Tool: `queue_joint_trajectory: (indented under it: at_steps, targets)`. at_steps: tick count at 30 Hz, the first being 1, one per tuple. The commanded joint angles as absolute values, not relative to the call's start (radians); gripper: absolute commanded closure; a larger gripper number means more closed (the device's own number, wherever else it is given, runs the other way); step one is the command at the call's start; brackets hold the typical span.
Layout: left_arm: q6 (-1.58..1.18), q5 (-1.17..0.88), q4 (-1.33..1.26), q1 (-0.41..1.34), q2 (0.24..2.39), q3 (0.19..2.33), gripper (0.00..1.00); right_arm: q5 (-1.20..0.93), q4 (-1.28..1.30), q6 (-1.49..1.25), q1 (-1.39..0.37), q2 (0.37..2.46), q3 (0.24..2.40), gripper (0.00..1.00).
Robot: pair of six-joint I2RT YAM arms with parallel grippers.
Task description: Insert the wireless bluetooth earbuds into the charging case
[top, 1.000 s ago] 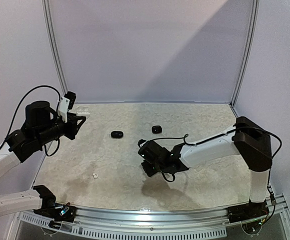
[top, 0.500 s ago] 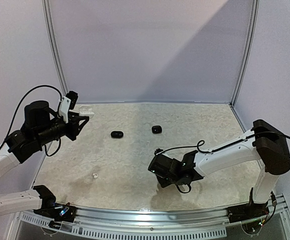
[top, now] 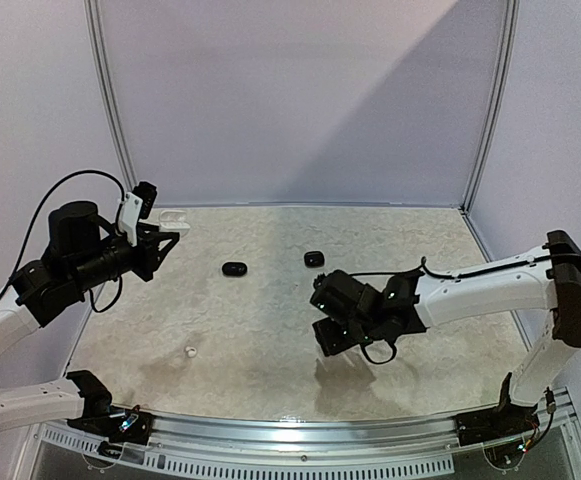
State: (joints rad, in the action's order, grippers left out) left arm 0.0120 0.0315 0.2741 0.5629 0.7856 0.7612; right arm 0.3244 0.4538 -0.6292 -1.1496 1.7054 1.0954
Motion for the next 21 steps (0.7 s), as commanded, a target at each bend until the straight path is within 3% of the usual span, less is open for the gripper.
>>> queue_joint_trajectory:
  at_steps: [1,5,17,21]
  targets:
    - [0.024,0.017,0.257,0.577,0.79,0.759,1.0,0.109,0.477,-0.538,-1.044,1.638,1.125,0.49]
    - [0.021,0.01,0.256,0.577,0.794,0.761,1.0,0.025,0.555,-0.424,-0.965,1.689,1.193,0.65]
    - [0.028,0.008,0.272,0.578,0.806,0.775,1.0,-0.057,0.587,-0.378,-0.932,1.836,1.232,0.73]
    - [0.031,-0.106,0.247,0.58,0.808,0.762,1.0,-0.071,0.558,-0.398,-0.916,1.844,1.198,0.74]
